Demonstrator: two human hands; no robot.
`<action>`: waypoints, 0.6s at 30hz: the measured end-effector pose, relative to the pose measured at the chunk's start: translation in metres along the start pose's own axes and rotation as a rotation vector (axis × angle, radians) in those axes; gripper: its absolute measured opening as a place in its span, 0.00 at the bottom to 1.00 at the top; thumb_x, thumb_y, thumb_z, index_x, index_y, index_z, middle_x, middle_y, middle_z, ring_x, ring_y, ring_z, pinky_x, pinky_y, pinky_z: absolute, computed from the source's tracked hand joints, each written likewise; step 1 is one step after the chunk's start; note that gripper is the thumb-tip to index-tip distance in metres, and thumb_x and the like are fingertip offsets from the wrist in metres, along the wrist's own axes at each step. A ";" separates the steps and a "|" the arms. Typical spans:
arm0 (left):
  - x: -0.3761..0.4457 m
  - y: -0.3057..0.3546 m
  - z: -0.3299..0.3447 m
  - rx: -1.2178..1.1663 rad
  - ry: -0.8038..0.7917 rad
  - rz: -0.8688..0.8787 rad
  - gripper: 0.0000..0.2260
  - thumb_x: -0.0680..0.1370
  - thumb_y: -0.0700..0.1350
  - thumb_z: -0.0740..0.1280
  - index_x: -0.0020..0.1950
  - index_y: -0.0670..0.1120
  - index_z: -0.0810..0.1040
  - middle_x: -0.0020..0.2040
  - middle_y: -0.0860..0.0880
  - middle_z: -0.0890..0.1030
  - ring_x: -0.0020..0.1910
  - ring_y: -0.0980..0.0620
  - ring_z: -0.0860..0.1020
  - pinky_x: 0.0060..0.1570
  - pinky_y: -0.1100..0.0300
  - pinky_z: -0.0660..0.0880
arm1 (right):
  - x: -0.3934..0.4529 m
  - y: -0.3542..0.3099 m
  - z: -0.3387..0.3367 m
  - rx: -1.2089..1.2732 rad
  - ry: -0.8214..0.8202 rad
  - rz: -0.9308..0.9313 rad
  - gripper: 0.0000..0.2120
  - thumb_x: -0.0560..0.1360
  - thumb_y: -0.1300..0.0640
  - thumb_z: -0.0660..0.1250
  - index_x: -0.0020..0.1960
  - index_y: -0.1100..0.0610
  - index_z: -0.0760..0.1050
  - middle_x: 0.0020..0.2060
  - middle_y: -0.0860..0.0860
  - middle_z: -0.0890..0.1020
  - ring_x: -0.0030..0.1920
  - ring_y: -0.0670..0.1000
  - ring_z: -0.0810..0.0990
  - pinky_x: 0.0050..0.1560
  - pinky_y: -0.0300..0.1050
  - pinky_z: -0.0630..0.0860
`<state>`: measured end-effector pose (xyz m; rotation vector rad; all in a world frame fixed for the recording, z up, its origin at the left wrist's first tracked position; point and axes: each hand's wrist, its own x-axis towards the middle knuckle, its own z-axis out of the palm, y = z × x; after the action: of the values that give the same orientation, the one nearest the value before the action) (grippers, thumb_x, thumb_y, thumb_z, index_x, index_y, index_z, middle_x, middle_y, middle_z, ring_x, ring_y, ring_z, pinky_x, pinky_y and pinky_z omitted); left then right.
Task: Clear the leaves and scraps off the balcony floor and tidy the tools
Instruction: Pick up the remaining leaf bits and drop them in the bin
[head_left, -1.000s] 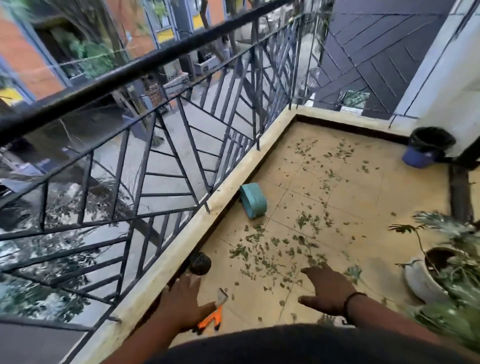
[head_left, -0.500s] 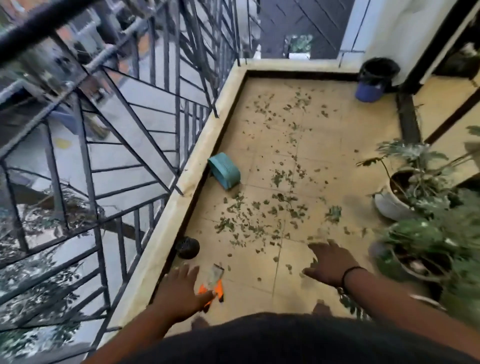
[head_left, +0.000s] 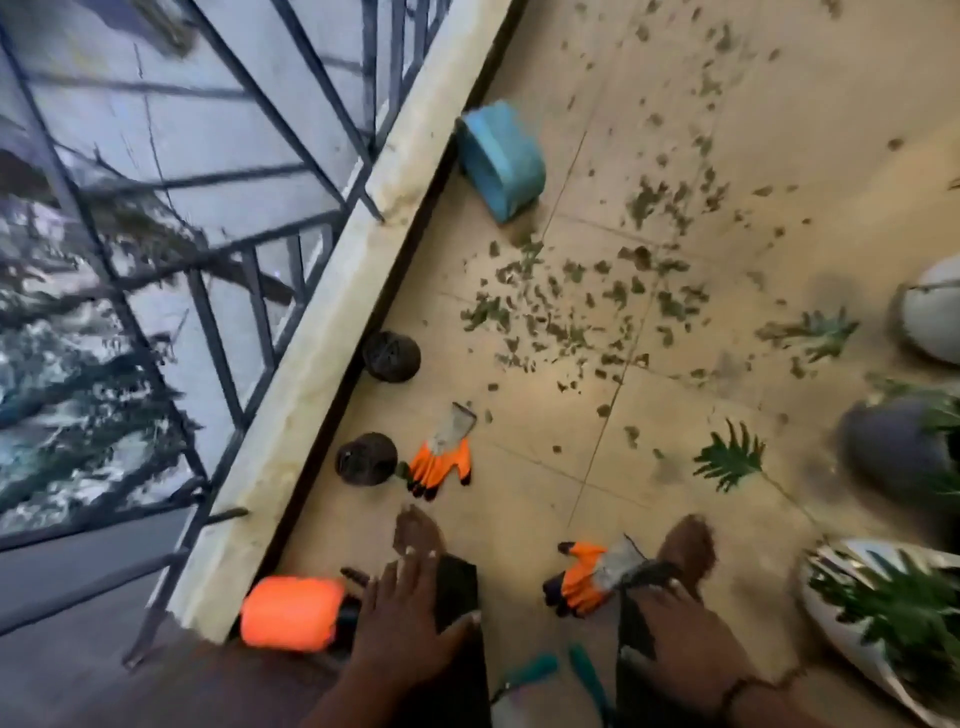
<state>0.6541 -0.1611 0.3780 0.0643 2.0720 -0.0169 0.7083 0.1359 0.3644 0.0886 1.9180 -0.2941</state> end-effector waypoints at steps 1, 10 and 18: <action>0.015 0.002 0.015 -0.037 0.008 -0.025 0.63 0.51 0.82 0.26 0.81 0.52 0.46 0.81 0.47 0.49 0.79 0.45 0.49 0.76 0.48 0.46 | 0.021 0.000 0.010 -0.025 -0.023 -0.016 0.37 0.76 0.36 0.57 0.78 0.52 0.52 0.77 0.49 0.58 0.77 0.56 0.52 0.74 0.49 0.60; 0.143 0.041 0.099 -0.385 0.045 -0.100 0.41 0.77 0.70 0.54 0.81 0.49 0.46 0.81 0.45 0.47 0.79 0.44 0.45 0.76 0.46 0.47 | 0.199 -0.005 0.056 -0.378 -0.116 -0.128 0.33 0.75 0.38 0.60 0.75 0.50 0.58 0.70 0.54 0.68 0.73 0.60 0.60 0.69 0.55 0.65; 0.237 -0.052 0.103 -0.568 0.121 -0.212 0.39 0.76 0.68 0.59 0.79 0.45 0.56 0.79 0.40 0.55 0.78 0.41 0.54 0.75 0.45 0.56 | 0.317 -0.096 0.007 -0.388 -0.020 -0.145 0.24 0.79 0.41 0.57 0.71 0.52 0.65 0.65 0.56 0.74 0.64 0.58 0.73 0.59 0.49 0.70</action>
<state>0.6274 -0.2083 0.1200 -0.5122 2.1218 0.4520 0.5806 0.0164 0.0826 -0.3108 1.9313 -0.0154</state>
